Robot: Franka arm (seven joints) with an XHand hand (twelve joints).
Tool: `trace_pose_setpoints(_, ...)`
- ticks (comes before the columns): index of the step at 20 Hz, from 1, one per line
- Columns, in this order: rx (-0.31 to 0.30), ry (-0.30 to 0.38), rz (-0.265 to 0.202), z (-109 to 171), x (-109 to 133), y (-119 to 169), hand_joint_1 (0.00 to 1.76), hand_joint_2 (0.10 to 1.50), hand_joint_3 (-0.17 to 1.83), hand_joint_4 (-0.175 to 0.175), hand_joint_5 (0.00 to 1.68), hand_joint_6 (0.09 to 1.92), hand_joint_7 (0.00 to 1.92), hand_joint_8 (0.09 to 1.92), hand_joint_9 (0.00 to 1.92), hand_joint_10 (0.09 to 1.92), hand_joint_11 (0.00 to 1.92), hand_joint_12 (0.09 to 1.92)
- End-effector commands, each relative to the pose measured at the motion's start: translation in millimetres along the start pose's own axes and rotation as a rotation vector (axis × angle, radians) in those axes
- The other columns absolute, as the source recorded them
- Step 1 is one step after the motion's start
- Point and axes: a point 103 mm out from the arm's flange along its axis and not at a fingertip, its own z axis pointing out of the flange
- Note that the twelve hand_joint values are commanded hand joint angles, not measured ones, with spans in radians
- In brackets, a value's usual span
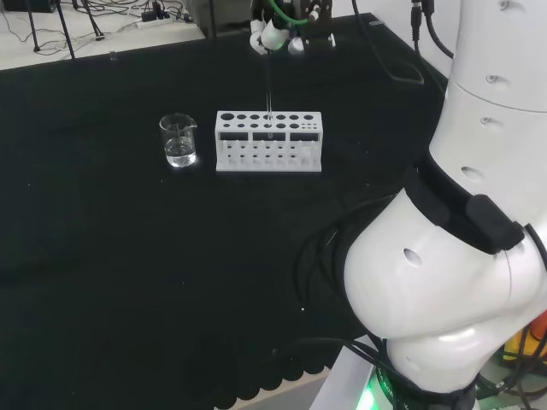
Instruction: Put the glass rod back on the white test tube rack.
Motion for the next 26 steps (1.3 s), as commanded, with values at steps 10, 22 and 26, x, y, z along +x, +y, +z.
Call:
trace_pose_setpoints(10, 0.007, 0.01, -0.002, 25.0, -11.5, 3.3, 1.21, 0.57, 0.91, -0.175, 1.18, 0.95, 1.56, 1.06, 1.89, 0.76, 1.84, 0.75)
trace_pose_setpoints(22, 0.03, -0.001, -0.021, 40.9, -10.4, 10.0, 1.21, 0.57, 0.91, -0.175, 1.18, 0.94, 1.56, 1.06, 1.89, 0.76, 1.84, 0.75)
trace_pose_setpoints(26, 0.034, 0.004, -0.013, 44.4, -15.1, 9.1, 1.21, 0.57, 0.91, -0.175, 1.18, 0.94, 1.56, 1.06, 1.89, 0.76, 1.84, 0.75)
